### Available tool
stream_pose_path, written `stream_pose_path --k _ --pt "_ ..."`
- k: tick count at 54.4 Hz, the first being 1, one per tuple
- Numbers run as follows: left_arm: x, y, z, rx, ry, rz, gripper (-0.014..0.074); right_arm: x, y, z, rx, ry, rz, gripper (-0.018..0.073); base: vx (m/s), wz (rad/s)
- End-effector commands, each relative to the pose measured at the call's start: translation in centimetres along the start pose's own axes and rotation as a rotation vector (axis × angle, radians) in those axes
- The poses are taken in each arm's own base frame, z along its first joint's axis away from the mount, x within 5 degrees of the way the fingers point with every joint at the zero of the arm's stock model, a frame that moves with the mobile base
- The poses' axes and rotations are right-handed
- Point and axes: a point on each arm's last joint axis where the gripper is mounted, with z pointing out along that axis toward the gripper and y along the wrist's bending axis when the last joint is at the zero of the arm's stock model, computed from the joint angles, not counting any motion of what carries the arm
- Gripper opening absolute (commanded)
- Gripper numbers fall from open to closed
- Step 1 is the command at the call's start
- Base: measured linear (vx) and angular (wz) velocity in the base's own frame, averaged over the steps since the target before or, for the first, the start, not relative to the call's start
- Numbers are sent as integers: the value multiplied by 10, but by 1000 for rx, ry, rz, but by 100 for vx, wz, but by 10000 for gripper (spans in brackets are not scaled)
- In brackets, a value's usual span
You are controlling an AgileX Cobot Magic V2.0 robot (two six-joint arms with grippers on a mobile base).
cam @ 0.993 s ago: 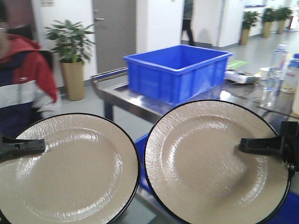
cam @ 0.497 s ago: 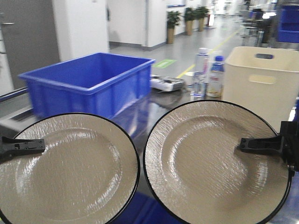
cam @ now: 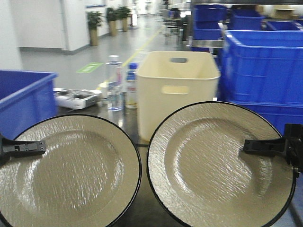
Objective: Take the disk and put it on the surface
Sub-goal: 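Hold both plates while the base drives to the steel table, then lower the left gripper's plate onto the table and release it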
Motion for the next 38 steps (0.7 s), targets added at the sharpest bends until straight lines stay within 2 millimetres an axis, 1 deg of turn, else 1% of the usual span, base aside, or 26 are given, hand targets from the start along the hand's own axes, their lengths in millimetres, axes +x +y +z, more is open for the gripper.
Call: stream_pose_path --k 1,11,18,26,38 --pt "-9 -31 -8 144 -79 -1 -4 -12 26 -11 -111 -100 1 -9 26 -65" --pt "-9 -31 -8 143 -81 -1 -4 -12 26 -11 -111 -100 1 -9 21 -61" --pt "-9 -30 -8 143 -81 -2 -4 -12 26 -11 -111 -100 1 -9 13 -37" --pt "-9 -31 -8 144 -80 -2 -4 -12 26 -11 -111 -100 1 -9 5 -15" --pt "-9 -31 -8 144 -80 -2 -4 -12 26 -11 -110 -101 2 -9 0 -1"
